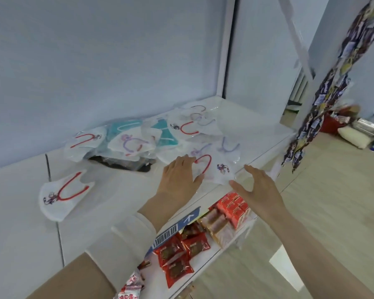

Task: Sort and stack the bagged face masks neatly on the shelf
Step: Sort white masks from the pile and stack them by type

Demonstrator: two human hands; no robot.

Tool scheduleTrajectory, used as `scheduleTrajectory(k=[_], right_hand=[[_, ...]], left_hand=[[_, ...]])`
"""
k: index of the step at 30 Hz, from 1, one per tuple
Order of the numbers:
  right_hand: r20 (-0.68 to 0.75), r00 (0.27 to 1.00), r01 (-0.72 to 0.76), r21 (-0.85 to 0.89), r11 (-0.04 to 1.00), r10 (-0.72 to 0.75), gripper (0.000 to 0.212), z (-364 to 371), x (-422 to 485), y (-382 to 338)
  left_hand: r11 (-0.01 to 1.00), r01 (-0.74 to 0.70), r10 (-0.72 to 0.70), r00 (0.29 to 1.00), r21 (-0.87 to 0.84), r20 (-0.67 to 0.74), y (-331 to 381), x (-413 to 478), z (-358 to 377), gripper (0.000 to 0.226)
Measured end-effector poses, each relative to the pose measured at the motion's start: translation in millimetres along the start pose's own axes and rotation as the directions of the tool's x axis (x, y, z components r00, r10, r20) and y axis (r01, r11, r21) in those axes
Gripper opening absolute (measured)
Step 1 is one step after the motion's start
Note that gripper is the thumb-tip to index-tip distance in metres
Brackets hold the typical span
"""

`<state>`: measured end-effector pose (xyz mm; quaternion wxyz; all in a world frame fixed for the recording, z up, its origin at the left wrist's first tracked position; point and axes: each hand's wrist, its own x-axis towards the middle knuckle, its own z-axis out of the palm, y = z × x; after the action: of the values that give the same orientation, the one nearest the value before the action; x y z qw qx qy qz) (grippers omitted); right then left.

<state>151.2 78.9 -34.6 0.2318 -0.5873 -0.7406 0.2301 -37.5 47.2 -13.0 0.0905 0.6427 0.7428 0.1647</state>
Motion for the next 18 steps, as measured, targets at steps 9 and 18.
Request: scheduleTrajectory(k=[9, 18], right_hand=[[0.056, 0.993, 0.111, -0.123, 0.986, -0.105, 0.076, 7, 130, 15], [0.001, 0.997, 0.072, 0.185, 0.980, -0.074, 0.051, -7, 204, 37]], left_hand=[[0.951, 0.309, -0.309, 0.945, -0.018, -0.105, -1, 72, 24, 0.071], [0.927, 0.371, -0.376, 0.910, -0.063, -0.175, 0, 80, 24, 0.060]])
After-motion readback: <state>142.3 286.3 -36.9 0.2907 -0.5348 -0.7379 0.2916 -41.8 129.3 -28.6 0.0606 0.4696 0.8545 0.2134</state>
